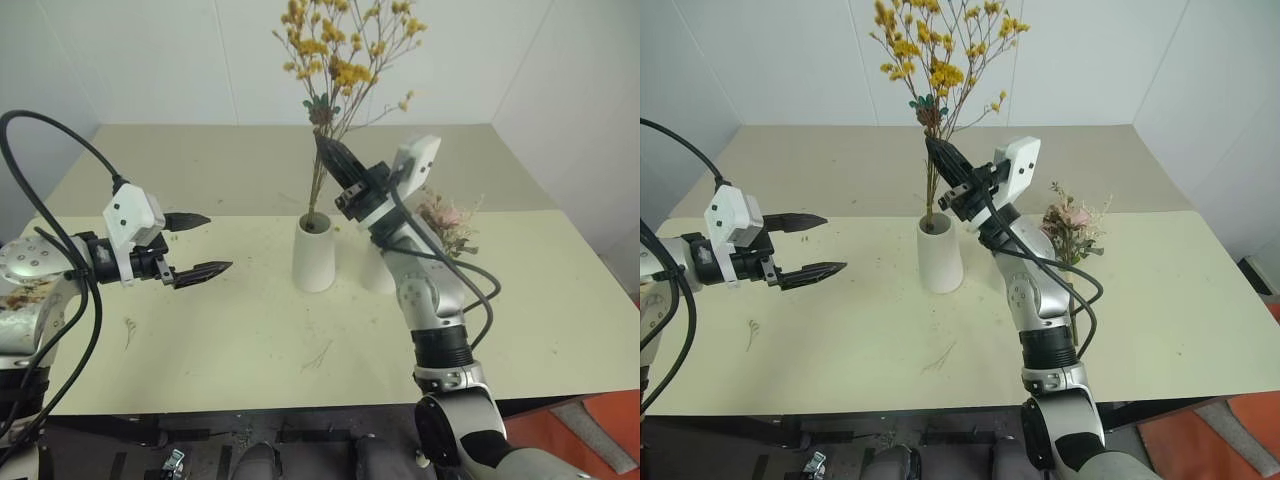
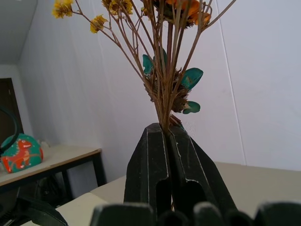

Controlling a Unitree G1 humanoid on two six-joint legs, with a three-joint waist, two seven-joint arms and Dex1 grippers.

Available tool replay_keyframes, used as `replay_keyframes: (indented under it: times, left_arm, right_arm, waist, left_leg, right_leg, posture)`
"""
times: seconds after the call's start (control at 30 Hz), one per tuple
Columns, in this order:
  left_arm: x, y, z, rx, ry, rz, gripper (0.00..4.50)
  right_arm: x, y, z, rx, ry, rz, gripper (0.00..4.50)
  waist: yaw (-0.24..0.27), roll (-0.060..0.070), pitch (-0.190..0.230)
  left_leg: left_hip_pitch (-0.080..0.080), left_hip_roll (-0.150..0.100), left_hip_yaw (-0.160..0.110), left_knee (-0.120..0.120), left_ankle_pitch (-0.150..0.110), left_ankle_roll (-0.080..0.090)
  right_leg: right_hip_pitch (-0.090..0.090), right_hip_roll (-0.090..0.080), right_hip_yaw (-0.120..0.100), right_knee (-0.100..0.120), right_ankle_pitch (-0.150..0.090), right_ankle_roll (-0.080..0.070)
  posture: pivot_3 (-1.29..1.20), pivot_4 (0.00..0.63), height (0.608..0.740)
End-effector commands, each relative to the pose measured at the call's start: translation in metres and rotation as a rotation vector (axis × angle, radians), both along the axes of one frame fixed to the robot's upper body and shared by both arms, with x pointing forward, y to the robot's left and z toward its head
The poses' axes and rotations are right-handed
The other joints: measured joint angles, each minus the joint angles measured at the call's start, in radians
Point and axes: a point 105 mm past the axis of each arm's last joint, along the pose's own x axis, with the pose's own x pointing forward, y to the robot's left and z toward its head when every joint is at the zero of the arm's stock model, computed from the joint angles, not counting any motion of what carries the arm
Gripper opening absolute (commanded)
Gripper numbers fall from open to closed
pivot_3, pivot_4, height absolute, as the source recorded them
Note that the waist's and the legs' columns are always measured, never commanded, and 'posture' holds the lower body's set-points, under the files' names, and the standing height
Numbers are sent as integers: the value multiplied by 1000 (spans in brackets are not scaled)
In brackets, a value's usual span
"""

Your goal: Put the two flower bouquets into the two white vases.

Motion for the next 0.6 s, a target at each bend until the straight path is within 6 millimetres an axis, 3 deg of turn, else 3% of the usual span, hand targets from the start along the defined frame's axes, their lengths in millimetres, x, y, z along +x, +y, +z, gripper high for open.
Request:
replay_keyframes:
  times: [0.03, 0.13, 0.3, 0.47, 0.6]
  left_arm:
    - [-1, -2, 8, 7, -45, -6, 4500]
    - [0, -3, 9, 7, -46, -10, 4500]
    - [1, -4, 7, 7, -44, -16, 4500]
    - [0, -5, 8, -6, -52, -27, 4500]
    - [1, -3, 8, -3, -52, -21, 4500]
  right_arm:
    - [-6, -3, 7, 10, -79, -25, 272]
    - [-6, -4, 1, -10, -89, -36, 985]
    - [-9, -2, -4, -39, -96, -33, 2718]
    - [-23, 5, -14, -144, -146, 7, 4419]
    - [-27, 6, -26, -278, -127, -9, 4466]
  waist:
    - [0, 0, 0]
    - [0, 0, 0]
    - [-1, 0, 0]
    - [0, 0, 0]
    - [1, 0, 0]
  left_leg:
    - [0, 0, 0, 0, 0, 0]
    - [0, 0, 0, 0, 0, 0]
    - [0, 0, 0, 0, 0, 0]
    - [0, 0, 0, 0, 0, 0]
    - [0, 0, 0, 0, 0, 0]
  right_leg:
    - [0, 0, 0, 0, 0, 0]
    - [0, 0, 0, 0, 0, 0]
    - [0, 0, 0, 0, 0, 0]
    - [0, 0, 0, 0, 0, 0]
    - [0, 0, 0, 0, 0, 0]
  posture:
    - [0, 150, 740]
    - [0, 150, 740]
    - [0, 150, 740]
    - [0, 150, 740]
    - [0, 150, 740]
